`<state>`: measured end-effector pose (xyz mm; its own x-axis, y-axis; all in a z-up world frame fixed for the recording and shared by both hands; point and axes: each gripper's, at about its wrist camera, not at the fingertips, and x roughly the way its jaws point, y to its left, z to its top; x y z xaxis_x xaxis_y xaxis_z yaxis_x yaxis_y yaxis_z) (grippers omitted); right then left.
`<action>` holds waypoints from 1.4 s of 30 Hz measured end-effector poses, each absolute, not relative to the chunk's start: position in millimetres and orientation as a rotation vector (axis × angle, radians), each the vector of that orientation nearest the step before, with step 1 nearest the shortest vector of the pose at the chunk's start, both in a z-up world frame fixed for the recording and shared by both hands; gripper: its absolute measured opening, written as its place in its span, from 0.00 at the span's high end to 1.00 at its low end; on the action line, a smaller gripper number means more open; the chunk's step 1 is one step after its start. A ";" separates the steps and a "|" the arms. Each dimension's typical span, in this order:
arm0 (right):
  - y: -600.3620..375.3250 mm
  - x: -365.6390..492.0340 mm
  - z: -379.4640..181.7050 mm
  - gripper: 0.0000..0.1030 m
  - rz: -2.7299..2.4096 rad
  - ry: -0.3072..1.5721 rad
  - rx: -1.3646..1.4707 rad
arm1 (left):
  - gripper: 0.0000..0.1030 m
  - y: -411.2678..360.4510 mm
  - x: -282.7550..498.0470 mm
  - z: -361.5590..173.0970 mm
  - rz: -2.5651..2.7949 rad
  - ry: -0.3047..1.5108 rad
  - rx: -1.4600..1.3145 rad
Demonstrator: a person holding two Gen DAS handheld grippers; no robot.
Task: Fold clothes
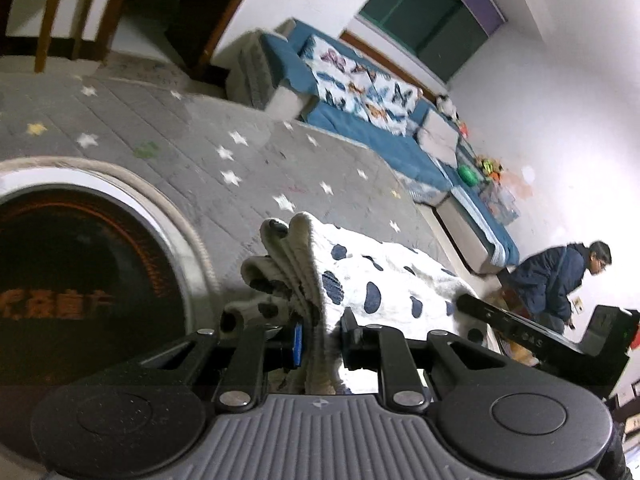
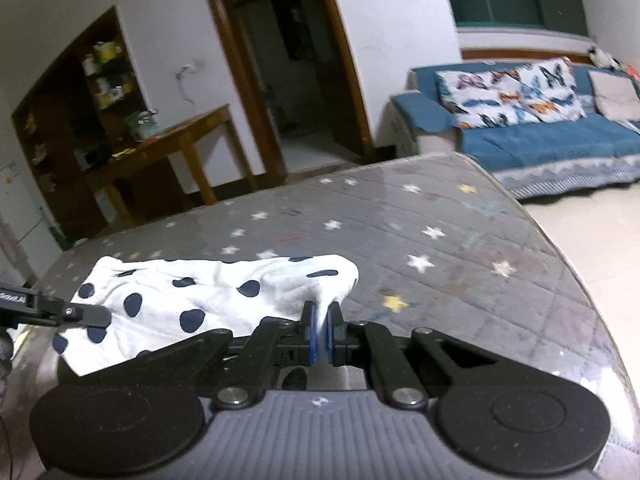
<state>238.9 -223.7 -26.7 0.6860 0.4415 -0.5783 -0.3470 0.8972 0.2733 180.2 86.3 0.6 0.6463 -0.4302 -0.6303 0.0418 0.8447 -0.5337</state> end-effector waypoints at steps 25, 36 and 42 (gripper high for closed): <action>-183.0 303.7 -74.1 0.76 0.466 0.769 0.083 | 0.69 61.0 221.2 -12.6 -0.219 0.818 -0.306; -187.4 301.0 -67.4 0.75 0.481 0.743 0.113 | 0.68 76.5 209.9 8.6 -0.189 0.745 -0.326; -163.7 292.0 -59.5 0.68 0.583 0.745 0.096 | 0.68 45.8 218.9 4.3 -0.287 0.766 -0.301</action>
<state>292.0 -163.7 -59.5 0.5857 0.5318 -0.6116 -0.4659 0.8384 0.2829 218.9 45.8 4.3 0.6862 -0.3601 -0.6320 0.1437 0.9189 -0.3675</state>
